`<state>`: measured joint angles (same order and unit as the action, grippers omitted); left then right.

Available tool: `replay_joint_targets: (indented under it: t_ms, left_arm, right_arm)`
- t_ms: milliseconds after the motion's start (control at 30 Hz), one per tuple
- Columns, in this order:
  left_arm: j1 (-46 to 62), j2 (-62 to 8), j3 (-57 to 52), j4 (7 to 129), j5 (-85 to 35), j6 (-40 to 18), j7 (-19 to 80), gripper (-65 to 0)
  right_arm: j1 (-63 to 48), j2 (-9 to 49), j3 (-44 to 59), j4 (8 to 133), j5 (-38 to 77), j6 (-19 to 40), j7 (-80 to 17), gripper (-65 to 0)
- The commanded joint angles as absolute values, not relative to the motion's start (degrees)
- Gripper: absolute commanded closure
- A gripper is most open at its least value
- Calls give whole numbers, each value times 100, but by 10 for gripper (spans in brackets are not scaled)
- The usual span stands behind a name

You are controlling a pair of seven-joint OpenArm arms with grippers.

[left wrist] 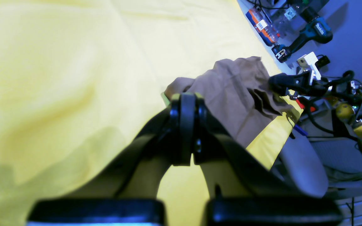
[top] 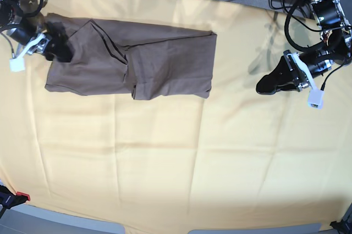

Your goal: Fold the T-shirt properly

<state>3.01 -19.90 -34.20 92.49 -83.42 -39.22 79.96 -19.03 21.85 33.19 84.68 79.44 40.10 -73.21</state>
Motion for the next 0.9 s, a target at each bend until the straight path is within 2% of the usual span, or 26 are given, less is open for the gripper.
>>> replay_joint_targets:
  t_ms: [0, 100, 267, 333, 367, 433, 467, 667, 867]
  left_arm:
    - [222, -2082, -3448, 9341, -8500, -3918, 7937, 0]
    - [222, -2080, -3448, 9341, -8500, -3918, 7937, 0]
    - [222, -2080, -3448, 9341, -8500, -3918, 7937, 0]
    - [222, -2080, -3448, 9341, -8500, -3920, 7937, 0]
    - [222, -2080, -3448, 9341, -8500, -3920, 7935, 0]
    - [222, -2080, -3448, 9341, -8500, -3920, 7935, 0]
    - [220, -2080, -3448, 9341, -8500, -3918, 7935, 0]
    - [220, -2163, -3448, 9341, -8500, -3918, 7891, 0]
    - [220, -2220, -3448, 9341, -8500, -3920, 7891, 0]
  right_arm:
    - [-1920, 2270, 3339, 8495, 8101, 4000, -7553, -467]
    - [-1920, 2270, 3339, 8495, 8500, 4000, -7618, -467]
    - [-1920, 2268, 3339, 8495, 8500, 4000, -7546, -453]
    - [-1920, 2268, 3339, 8495, 8500, 4000, -7389, -361]
    - [-1918, 2268, 3339, 8495, 8500, 4000, -7273, -277]
    - [-1903, 2268, 3339, 8495, 8449, 4000, -7085, -59]
    - [-1870, 2270, 3341, 8497, 8329, 4000, -7017, 0]
    - [-1520, 2377, 3708, 8737, 7478, 4000, -7008, 0]
    - [-1594, 2641, 4270, 9502, 7454, 4000, -7325, 0]
